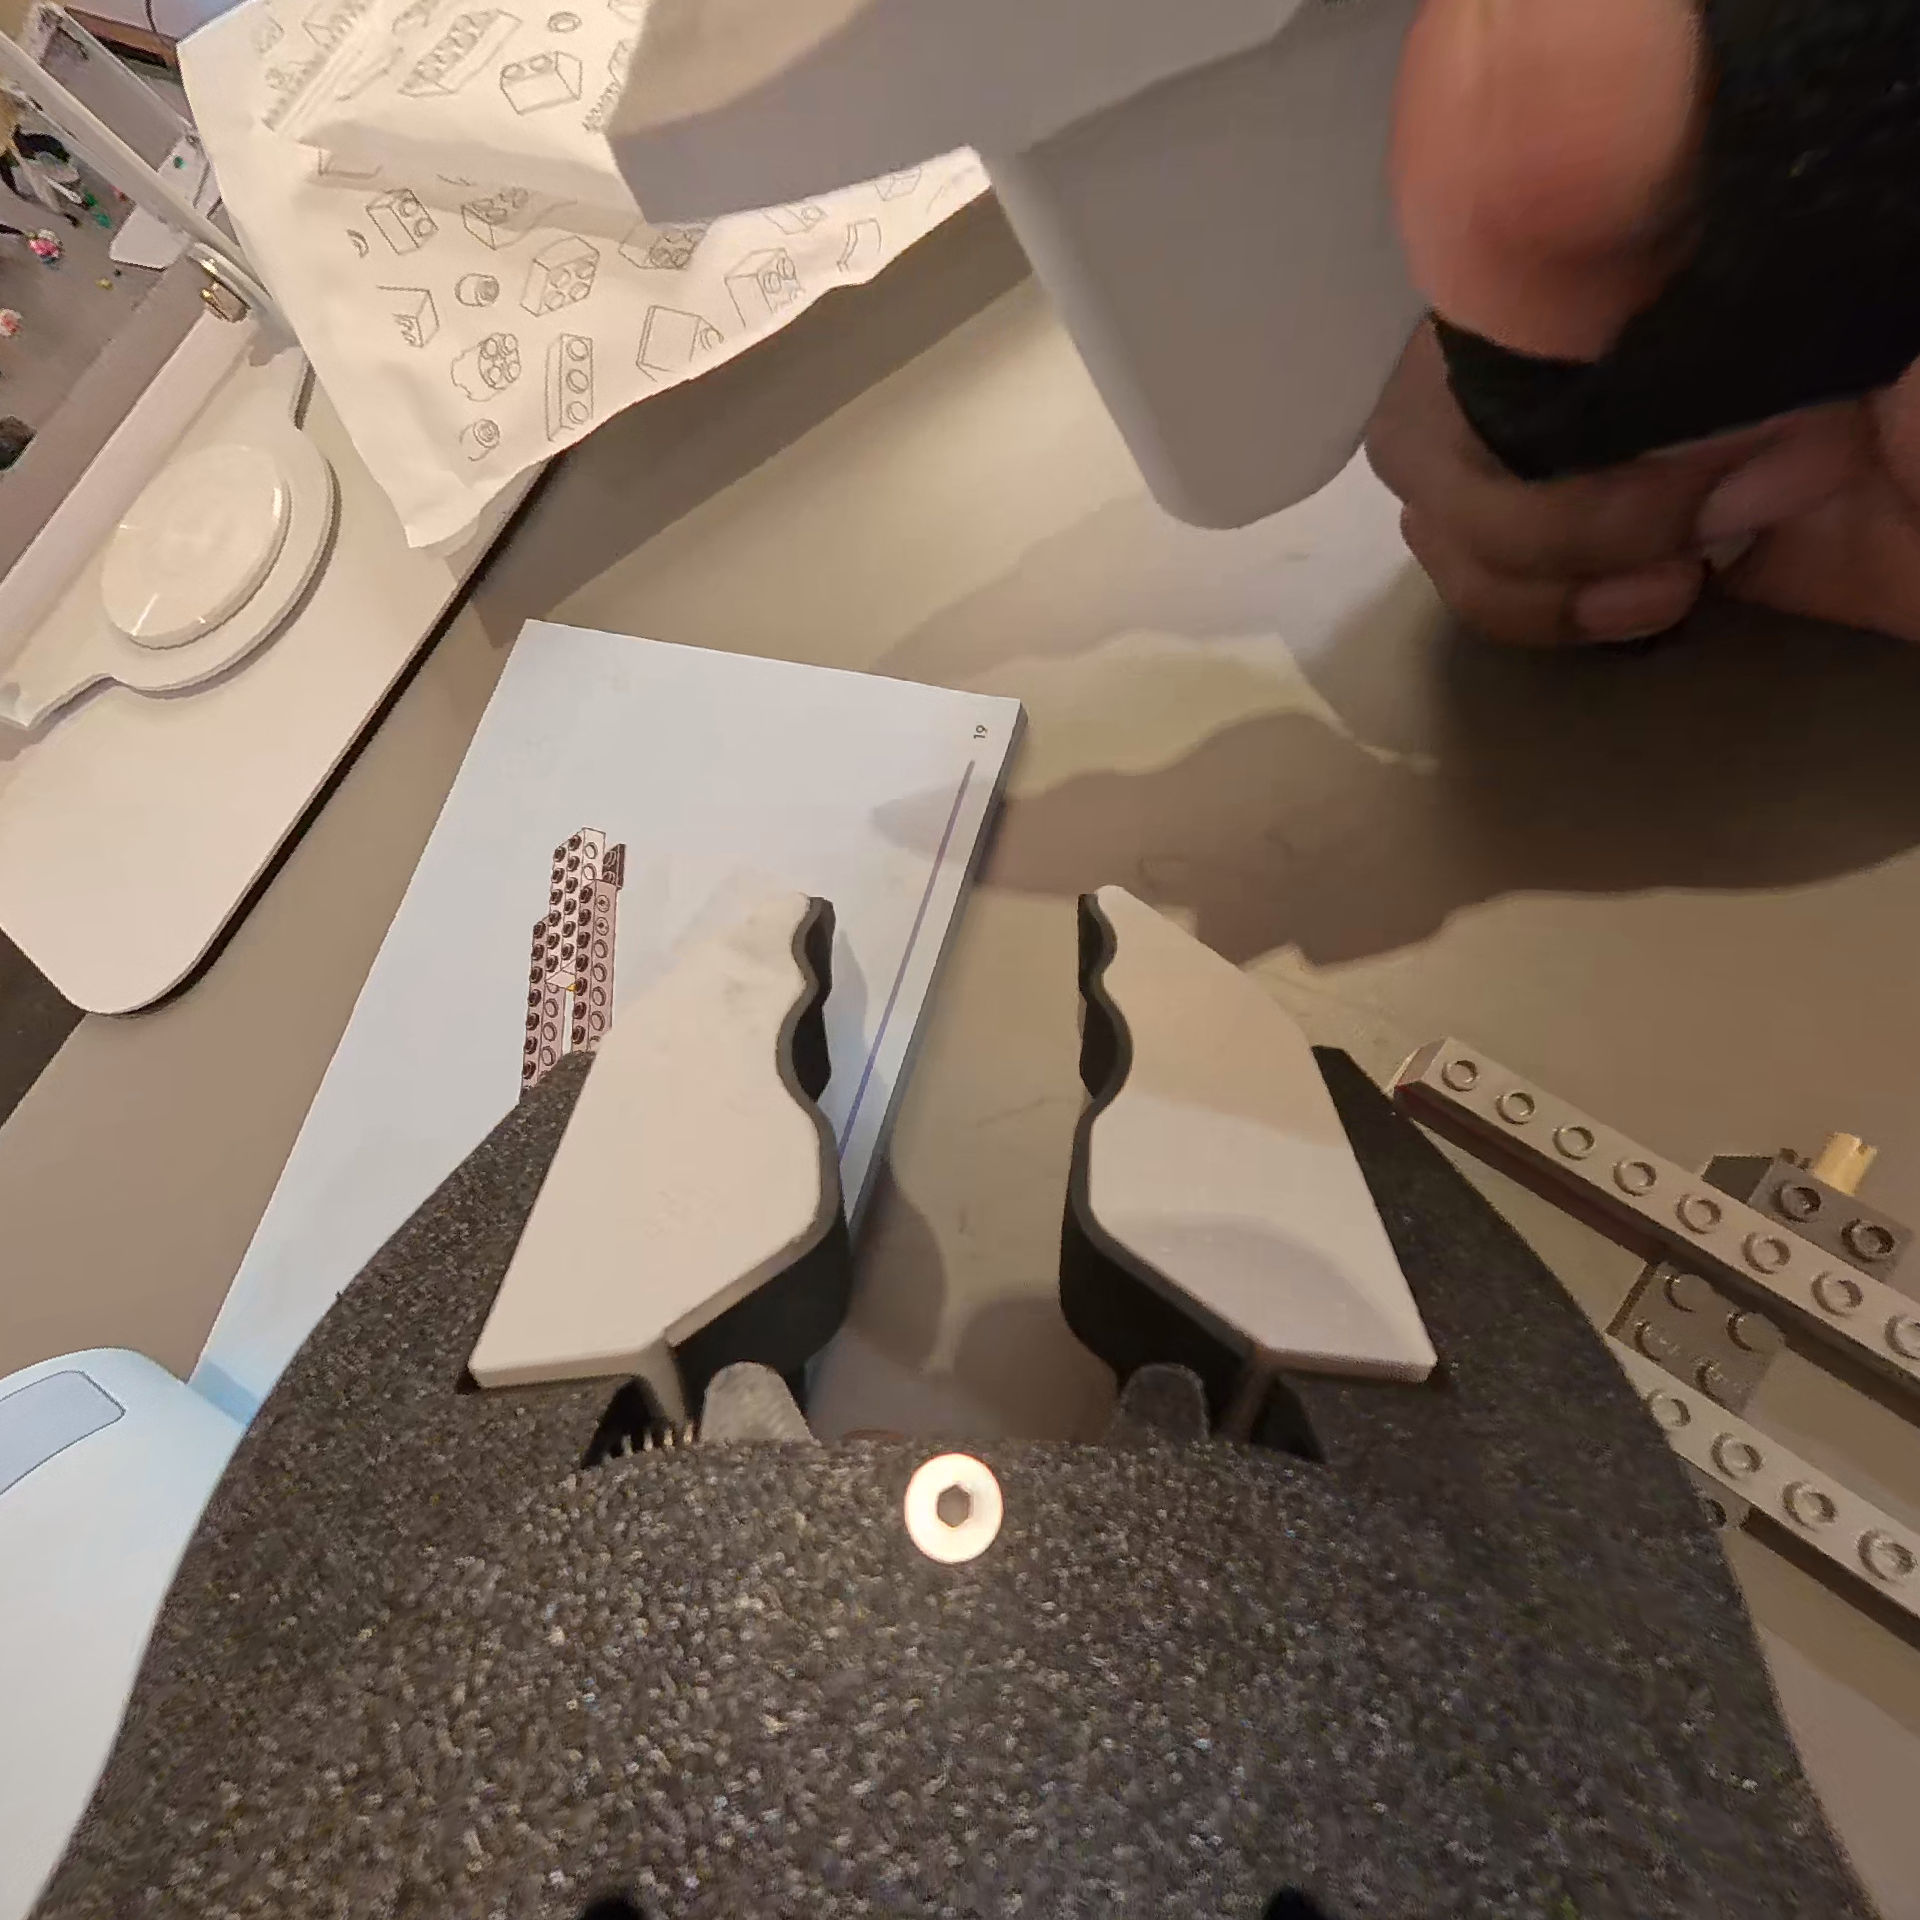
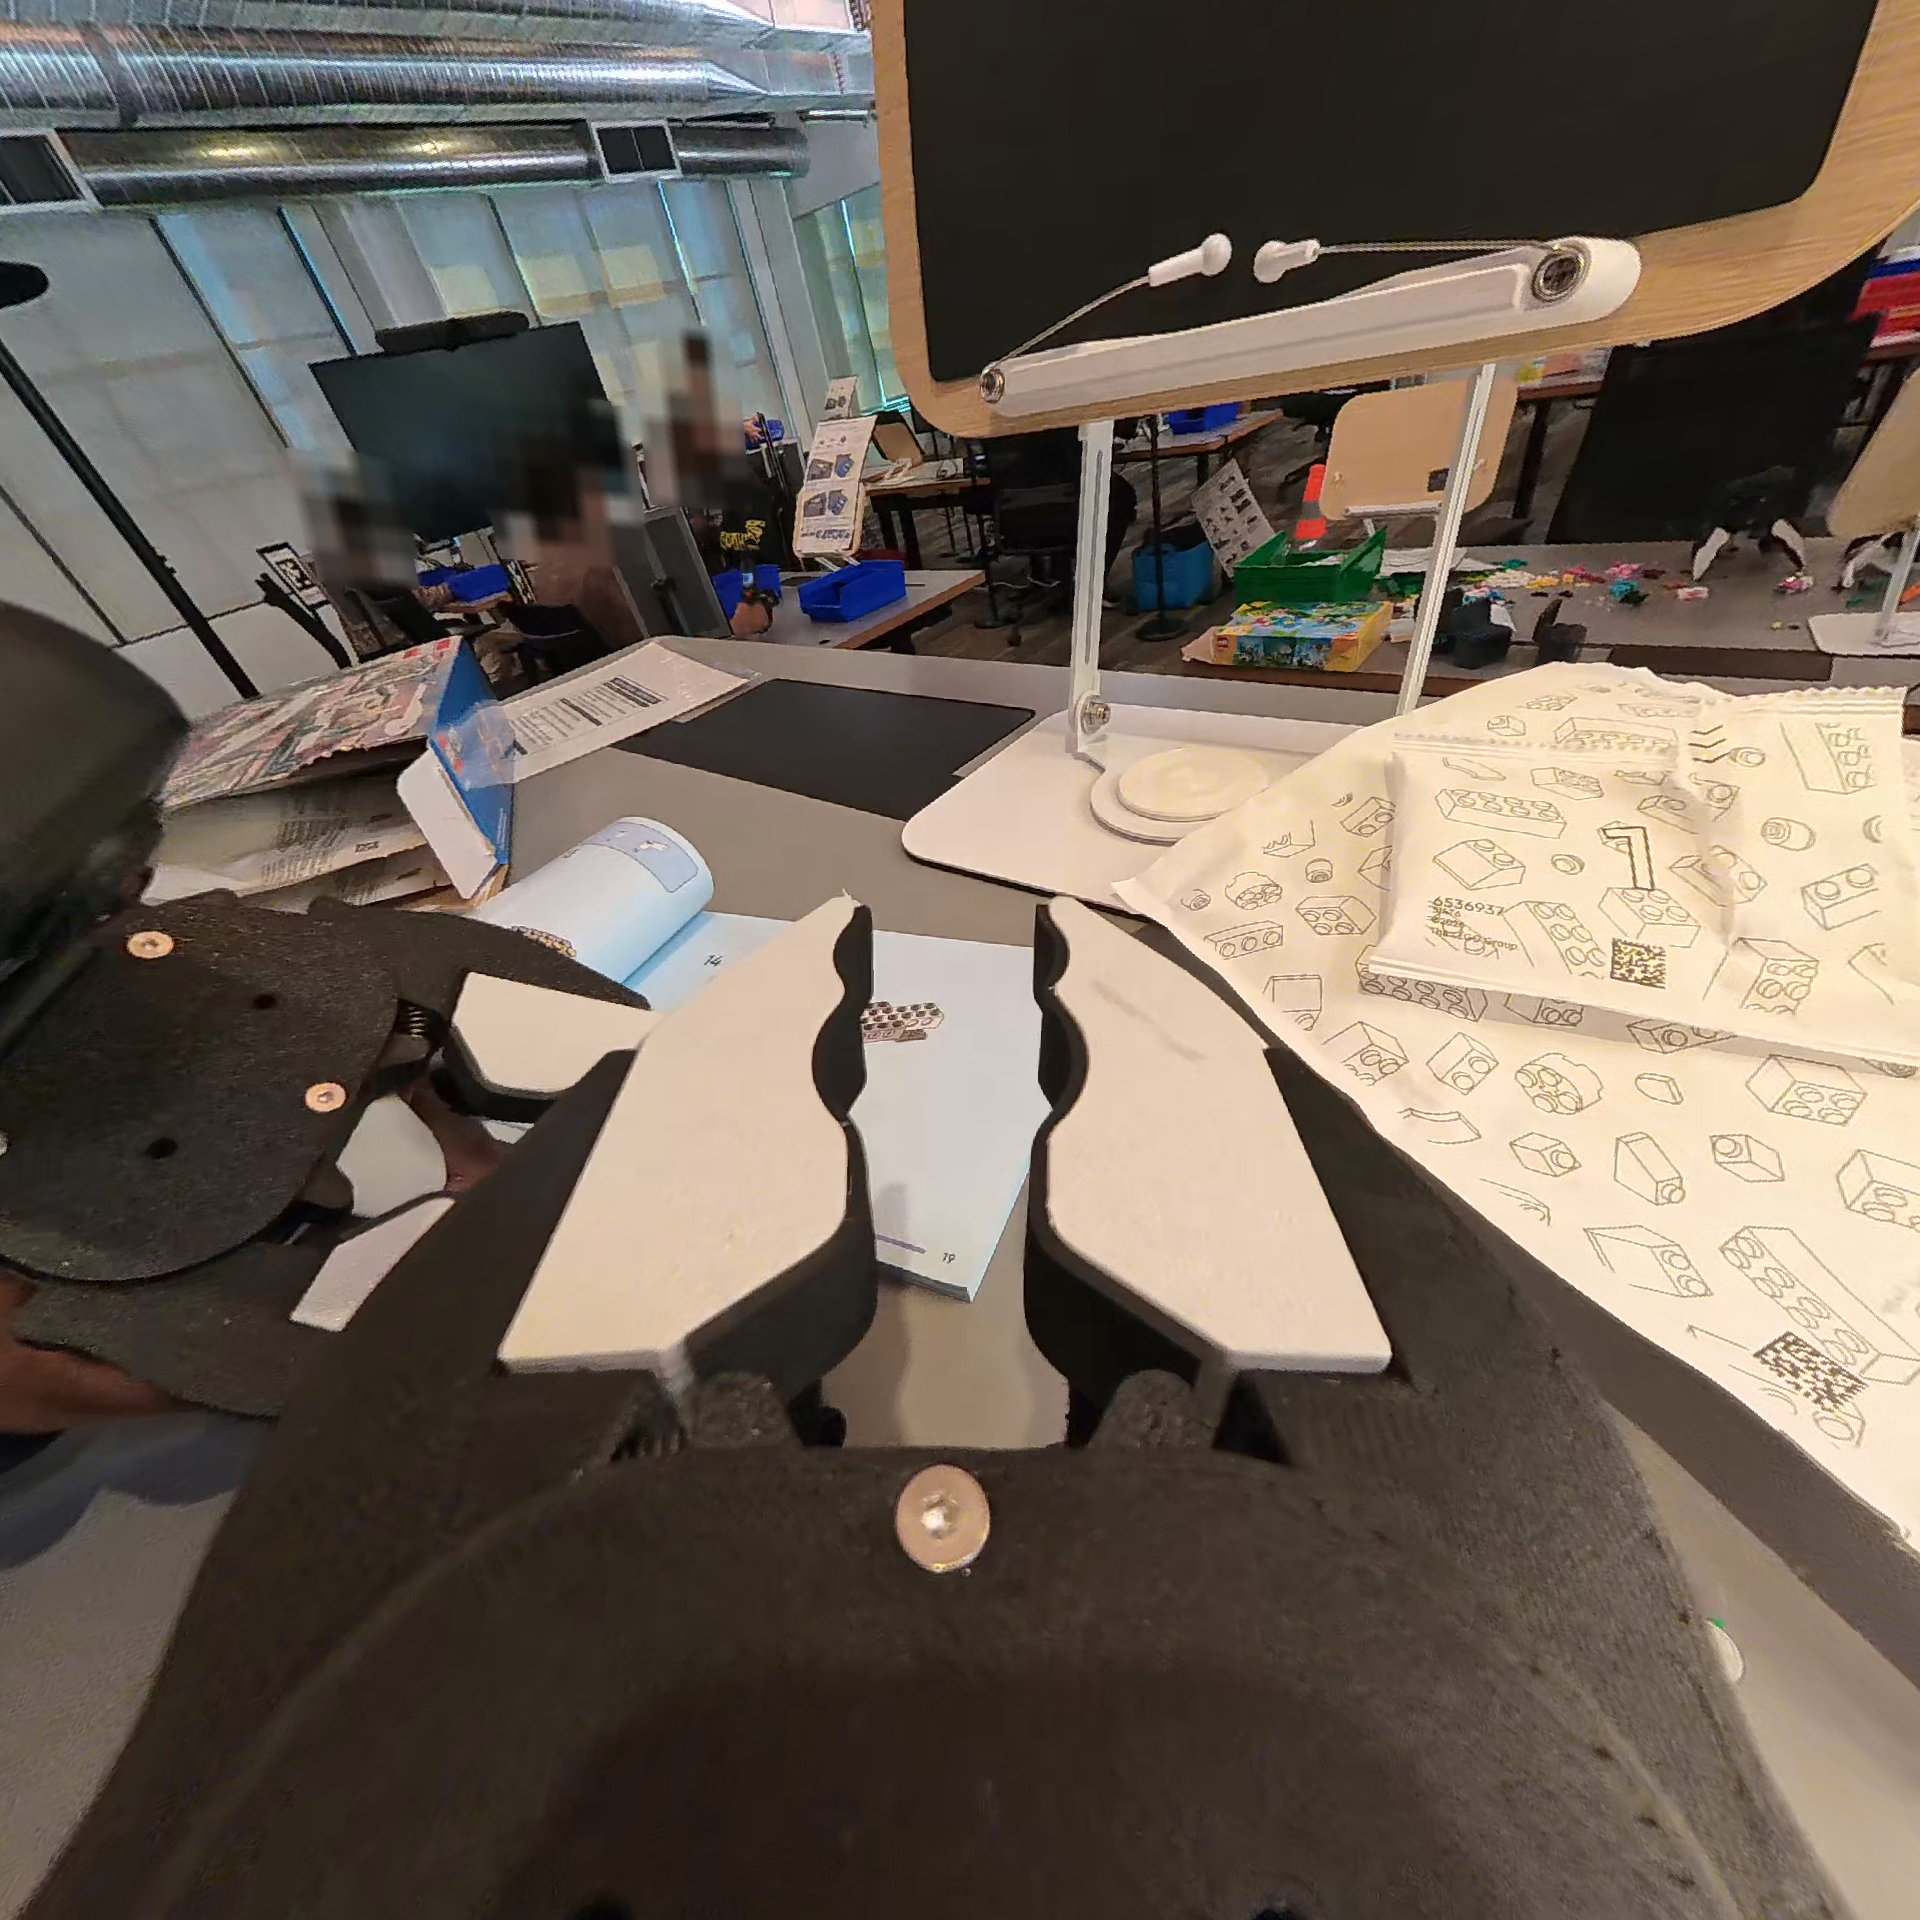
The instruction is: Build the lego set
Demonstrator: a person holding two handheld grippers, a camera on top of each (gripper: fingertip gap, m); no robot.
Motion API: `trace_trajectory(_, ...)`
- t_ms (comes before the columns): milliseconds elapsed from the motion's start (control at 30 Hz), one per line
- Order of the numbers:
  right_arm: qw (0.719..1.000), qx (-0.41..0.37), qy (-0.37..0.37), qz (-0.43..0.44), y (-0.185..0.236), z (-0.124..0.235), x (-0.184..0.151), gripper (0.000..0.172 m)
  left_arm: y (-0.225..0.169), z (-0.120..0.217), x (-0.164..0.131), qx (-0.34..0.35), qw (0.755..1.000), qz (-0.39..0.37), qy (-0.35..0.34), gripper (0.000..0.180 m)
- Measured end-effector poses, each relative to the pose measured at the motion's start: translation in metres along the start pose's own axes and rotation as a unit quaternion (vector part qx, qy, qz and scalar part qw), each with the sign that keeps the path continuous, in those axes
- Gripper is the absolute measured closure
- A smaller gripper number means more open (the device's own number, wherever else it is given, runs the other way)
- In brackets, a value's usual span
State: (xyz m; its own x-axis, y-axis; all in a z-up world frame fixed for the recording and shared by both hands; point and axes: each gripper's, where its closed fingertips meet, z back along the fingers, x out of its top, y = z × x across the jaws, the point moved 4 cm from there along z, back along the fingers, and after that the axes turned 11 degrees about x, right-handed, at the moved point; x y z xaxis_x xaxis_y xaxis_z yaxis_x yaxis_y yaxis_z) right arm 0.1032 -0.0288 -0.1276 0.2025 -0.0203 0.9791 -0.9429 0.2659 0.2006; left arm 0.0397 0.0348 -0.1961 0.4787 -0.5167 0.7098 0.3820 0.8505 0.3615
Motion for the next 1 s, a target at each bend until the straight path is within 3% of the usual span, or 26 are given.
trace_trajectory(1000, 1.000, 0.005, 0.000, 0.000, 0.0005, -0.0006, -0.0003, 0.142, 0.0002, 0.0058, 0.0035, -0.017, 0.999, 0.012, -0.027, 0.134)
